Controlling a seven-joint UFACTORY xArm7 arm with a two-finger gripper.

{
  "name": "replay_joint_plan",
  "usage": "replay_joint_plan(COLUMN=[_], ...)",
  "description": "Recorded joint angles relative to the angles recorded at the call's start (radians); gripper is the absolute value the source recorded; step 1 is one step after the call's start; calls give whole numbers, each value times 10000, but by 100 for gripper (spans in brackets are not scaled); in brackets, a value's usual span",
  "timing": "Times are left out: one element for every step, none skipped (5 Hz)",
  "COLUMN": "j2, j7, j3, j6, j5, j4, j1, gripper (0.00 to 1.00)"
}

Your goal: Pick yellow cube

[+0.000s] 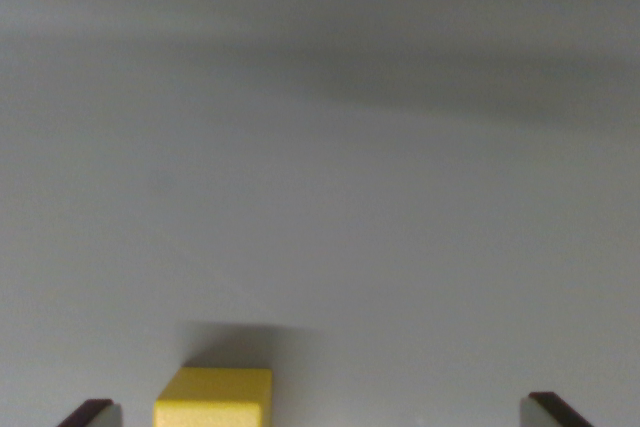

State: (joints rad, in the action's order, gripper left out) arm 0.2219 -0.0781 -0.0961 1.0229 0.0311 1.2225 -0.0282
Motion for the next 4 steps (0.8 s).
replay_joint_plan(j2=[0, 193, 193, 379], j7=[0, -106, -106, -208], j3=[0, -50, -50, -98], j6=[0, -457, -457, -898], j5=[0, 7, 7, 14], j4=[0, -346, -346, -679], j1=[0, -66, -66, -131], gripper=[0, 0, 0, 0])
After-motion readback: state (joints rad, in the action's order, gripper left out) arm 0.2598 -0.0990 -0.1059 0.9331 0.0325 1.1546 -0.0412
